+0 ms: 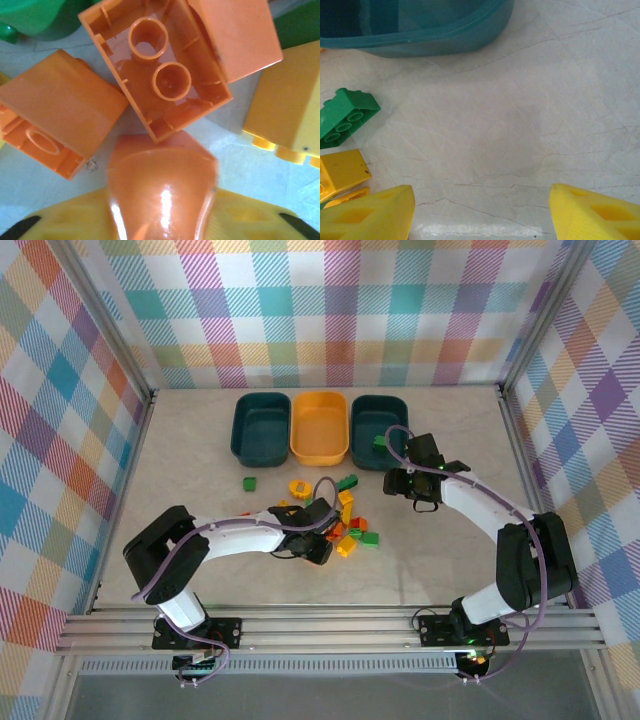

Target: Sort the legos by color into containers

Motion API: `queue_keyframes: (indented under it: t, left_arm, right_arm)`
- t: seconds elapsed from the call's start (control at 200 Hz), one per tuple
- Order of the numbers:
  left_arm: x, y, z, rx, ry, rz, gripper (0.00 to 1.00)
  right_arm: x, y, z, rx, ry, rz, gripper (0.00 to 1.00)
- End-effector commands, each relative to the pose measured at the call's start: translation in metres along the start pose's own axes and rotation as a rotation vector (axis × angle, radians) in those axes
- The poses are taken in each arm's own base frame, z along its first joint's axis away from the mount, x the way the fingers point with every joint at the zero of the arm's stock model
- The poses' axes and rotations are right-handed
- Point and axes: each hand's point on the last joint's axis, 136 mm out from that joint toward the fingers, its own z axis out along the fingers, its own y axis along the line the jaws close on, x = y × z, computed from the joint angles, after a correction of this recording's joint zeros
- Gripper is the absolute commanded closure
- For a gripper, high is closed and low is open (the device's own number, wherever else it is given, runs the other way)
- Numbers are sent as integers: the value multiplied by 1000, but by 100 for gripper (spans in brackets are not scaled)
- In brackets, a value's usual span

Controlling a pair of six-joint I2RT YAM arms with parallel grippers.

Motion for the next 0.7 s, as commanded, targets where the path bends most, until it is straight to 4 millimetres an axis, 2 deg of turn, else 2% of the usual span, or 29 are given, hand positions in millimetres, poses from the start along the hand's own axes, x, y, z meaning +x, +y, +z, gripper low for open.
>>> queue_keyframes:
  t: [0.0, 0.2, 0.33, 0.415, 0.495, 0.58, 0.695]
  left_arm:
    - [3, -11, -6, 11, 8, 34, 66]
    - [9, -7, -36, -6, -26, 37, 76]
    - [-12, 1, -76, -48, -127, 27, 79]
    - [-39, 8, -102, -96, -225, 22, 83]
    - [-75, 16, -113, -116, -287, -15, 88]
    - [-120, 29, -110, -101, -313, -95, 100]
    - [-179, 46, -94, -47, -302, -215, 100]
  right_arm:
    - [-4, 0, -9, 1, -31, -20, 29]
    - [-8, -1, -20, -2, -71, -26, 28]
    - [-14, 0, -24, -11, -93, -13, 28]
    - [-17, 3, -24, -25, -98, 2, 28]
    - [-18, 6, -24, -46, -100, 19, 28]
    - [-17, 9, -24, -69, -101, 43, 28]
    - [-8, 11, -26, -98, -86, 70, 28]
